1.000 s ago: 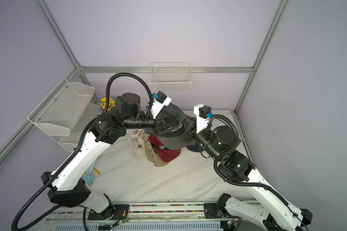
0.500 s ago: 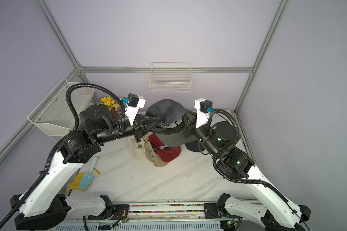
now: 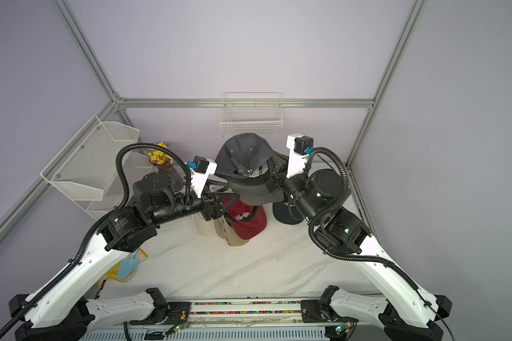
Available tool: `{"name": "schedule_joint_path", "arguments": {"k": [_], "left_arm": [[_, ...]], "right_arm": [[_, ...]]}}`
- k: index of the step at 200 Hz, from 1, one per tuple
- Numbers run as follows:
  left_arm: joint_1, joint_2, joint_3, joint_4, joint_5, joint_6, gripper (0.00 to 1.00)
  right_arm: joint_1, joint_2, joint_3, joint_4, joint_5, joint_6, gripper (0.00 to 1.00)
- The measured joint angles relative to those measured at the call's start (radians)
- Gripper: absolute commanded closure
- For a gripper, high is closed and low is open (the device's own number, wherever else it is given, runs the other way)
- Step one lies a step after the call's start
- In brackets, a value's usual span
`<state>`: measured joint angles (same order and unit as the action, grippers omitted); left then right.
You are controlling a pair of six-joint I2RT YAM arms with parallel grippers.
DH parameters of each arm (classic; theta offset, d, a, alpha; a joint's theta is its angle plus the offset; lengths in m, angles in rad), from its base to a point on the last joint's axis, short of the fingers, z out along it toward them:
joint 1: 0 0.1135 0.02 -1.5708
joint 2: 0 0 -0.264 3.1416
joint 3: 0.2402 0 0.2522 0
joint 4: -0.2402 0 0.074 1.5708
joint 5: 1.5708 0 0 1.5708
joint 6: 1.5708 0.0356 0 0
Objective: Open the adjustable buckle of the baseball cap
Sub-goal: Pull the adjustable strap on the baseball cap.
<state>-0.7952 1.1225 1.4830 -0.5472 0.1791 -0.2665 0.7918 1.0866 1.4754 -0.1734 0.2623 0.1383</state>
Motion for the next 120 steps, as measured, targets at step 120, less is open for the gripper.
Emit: {"name": "schedule_joint_path", "arguments": {"k": [120], "left_arm": [[-0.464,0.011,-0.092,0.293,-0.754,0.541,0.0]], "right_arm": [[-0.002,0.063,0.082,-0.001,-0.058,0.067,1.0]]}}
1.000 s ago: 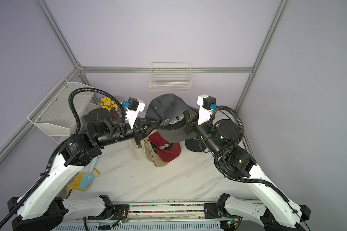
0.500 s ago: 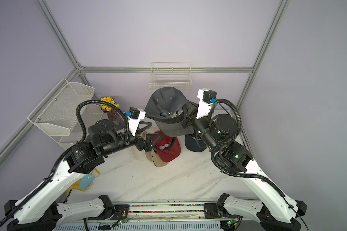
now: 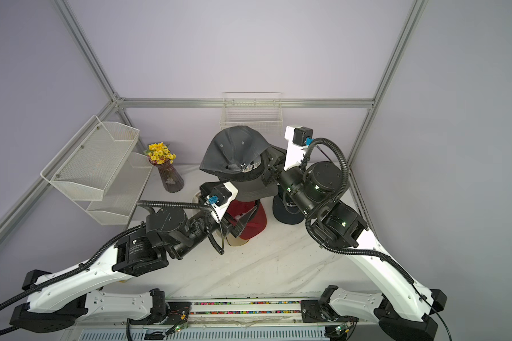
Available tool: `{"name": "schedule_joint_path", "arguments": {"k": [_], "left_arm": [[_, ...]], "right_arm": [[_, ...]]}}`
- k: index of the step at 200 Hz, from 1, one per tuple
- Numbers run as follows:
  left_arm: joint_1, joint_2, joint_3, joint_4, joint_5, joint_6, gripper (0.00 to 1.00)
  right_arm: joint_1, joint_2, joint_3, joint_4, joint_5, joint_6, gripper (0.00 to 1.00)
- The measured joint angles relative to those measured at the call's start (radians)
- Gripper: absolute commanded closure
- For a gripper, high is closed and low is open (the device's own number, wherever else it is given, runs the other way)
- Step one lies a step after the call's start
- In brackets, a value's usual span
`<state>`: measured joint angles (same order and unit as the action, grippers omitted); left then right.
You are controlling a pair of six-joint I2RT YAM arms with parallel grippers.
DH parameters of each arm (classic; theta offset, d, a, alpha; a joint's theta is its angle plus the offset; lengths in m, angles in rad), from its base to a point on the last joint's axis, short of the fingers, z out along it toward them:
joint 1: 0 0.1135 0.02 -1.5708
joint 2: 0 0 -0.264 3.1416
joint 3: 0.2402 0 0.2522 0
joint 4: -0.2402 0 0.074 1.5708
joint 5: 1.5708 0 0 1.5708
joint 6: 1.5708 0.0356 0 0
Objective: Open the adjustable buckle of the baseball cap
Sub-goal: Pull the adjustable strap on the baseball cap.
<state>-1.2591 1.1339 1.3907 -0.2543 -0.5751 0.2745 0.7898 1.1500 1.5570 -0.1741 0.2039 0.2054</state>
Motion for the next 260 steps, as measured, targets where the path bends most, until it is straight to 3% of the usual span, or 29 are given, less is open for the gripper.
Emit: {"name": "schedule_joint_path", "arguments": {"k": [40,82,101,181,213,240,260], "left_arm": [[-0.06,0.013,-0.004,0.148,-0.149,0.178,0.03],[-0.063,0.018,-0.001,0.212,-0.192,0.274,0.27],[-0.057,0.034,0.011,0.211,-0.191,0.283,0.32],[0.017,0.087,0.072,0.161,-0.139,0.279,0.36],[0.037,0.105,0.107,0.154,-0.115,0.265,0.46],[0.055,0.121,0.127,0.14,-0.095,0.254,0.63],[0.069,0.132,0.13,0.124,-0.083,0.244,0.64]], "right_arm": [[0.0,-0.003,0.0,-0.006,-0.003,0.0,1.0],[0.0,-0.009,0.0,-0.009,-0.006,0.0,1.0],[0.0,-0.013,0.0,-0.009,-0.013,0.002,1.0],[0.0,-0.021,0.0,-0.006,-0.045,0.019,1.0],[0.0,-0.024,-0.01,-0.005,-0.048,0.022,1.0],[0.0,-0.034,-0.021,-0.005,-0.053,0.023,1.0],[0.0,-0.042,-0.023,-0.004,-0.058,0.023,1.0]]}}
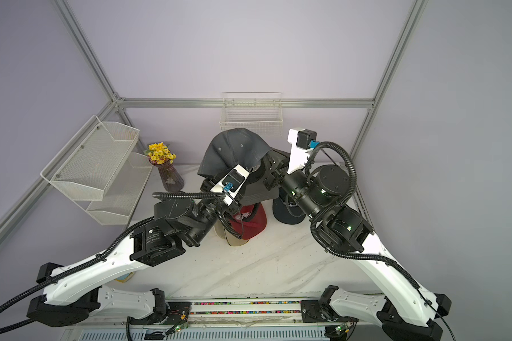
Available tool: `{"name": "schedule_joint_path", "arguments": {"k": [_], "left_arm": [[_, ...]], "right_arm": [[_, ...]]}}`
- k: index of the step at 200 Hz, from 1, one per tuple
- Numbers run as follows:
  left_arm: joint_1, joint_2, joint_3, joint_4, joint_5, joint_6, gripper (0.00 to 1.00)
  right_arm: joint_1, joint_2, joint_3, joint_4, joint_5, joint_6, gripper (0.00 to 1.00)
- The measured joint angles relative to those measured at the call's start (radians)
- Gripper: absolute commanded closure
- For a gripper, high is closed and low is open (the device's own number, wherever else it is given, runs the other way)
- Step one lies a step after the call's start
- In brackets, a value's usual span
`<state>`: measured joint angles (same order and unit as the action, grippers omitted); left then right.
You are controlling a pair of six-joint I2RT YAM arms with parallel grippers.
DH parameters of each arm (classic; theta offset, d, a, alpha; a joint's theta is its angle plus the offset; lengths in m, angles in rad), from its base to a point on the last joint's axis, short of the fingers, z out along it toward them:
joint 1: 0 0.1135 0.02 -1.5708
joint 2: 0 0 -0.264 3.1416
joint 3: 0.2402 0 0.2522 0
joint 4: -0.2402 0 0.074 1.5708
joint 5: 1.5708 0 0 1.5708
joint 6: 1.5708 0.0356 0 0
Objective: Open the adjustable buckle of the baseball cap
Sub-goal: Pull the adjustable strap on the baseball cap.
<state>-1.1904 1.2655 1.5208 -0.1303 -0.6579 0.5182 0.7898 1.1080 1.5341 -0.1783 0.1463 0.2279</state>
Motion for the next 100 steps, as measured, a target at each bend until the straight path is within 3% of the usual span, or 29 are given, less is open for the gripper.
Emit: {"name": "schedule_joint_path", "arguments": {"k": [14,28,41,100], "left_arm": [[0.006,0.006,0.0,-0.014,0.004,-0.003,0.61],[0.006,0.011,0.0,-0.024,0.006,-0.008,0.48],[0.006,0.013,0.0,-0.029,0.008,-0.013,0.47],[0.006,0.013,0.0,-0.036,0.008,-0.028,0.69]], "right_arm": [[0.0,-0.007,0.0,0.0,-0.002,0.0,1.0],[0.0,-0.013,0.0,0.003,-0.003,0.0,1.0],[0.0,-0.018,0.0,0.005,-0.003,0.0,1.0],[0.0,-0.023,-0.002,0.006,-0.003,-0.001,1.0]]}}
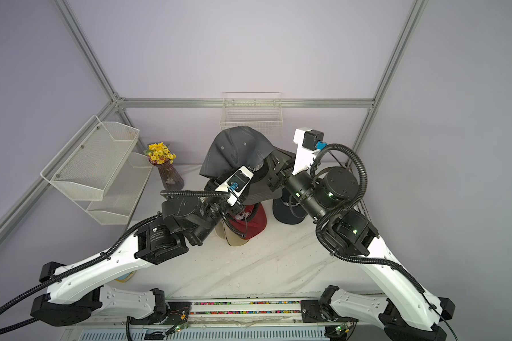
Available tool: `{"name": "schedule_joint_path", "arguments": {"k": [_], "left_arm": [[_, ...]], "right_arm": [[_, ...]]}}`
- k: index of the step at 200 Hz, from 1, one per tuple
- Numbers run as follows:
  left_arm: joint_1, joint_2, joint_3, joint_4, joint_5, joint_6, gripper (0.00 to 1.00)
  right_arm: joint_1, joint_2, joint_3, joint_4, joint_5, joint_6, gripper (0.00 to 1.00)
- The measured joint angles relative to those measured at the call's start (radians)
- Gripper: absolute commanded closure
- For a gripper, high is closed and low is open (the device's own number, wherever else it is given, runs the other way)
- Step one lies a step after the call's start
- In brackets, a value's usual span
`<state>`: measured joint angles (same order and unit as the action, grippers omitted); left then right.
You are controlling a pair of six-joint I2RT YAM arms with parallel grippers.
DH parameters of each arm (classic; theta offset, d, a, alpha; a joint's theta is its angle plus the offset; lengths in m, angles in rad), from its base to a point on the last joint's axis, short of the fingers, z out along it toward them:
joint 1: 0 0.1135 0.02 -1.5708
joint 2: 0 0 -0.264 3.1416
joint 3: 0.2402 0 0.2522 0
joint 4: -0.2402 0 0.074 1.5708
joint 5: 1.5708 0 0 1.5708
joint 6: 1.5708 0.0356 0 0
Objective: Open the adjustable buckle of the baseball cap
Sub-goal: Pull the adjustable strap on the baseball cap.
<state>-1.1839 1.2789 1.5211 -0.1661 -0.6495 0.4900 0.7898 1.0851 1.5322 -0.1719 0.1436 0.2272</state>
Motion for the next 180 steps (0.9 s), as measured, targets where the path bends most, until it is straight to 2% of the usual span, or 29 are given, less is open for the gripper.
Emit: {"name": "schedule_joint_path", "arguments": {"k": [49,88,103,121,132,159,180], "left_arm": [[0.006,0.0,0.0,-0.002,-0.001,0.001,1.0],[0.011,0.0,0.0,-0.003,-0.001,0.0,1.0],[0.011,-0.001,0.0,-0.003,-0.001,0.0,1.0],[0.012,-0.006,0.0,-0.008,-0.001,0.0,1.0],[0.012,-0.012,0.0,-0.015,-0.001,0.0,1.0],[0.012,-0.018,0.013,-0.043,0.006,-0.001,1.0],[0.012,-0.018,0.016,-0.055,0.01,-0.002,1.0]], "right_arm": [[0.0,-0.002,-0.006,0.0,0.0,0.0,1.0],[0.0,-0.003,-0.006,-0.002,-0.002,0.0,1.0],[0.0,-0.003,-0.006,-0.014,0.0,-0.003,0.89],[0.0,-0.007,-0.015,-0.032,0.01,-0.01,0.64],[0.0,-0.014,-0.026,-0.055,0.018,-0.034,0.54],[0.0,-0.013,-0.027,-0.123,0.023,-0.067,0.46],[0.0,-0.008,-0.027,-0.158,0.021,-0.085,0.45]]}}
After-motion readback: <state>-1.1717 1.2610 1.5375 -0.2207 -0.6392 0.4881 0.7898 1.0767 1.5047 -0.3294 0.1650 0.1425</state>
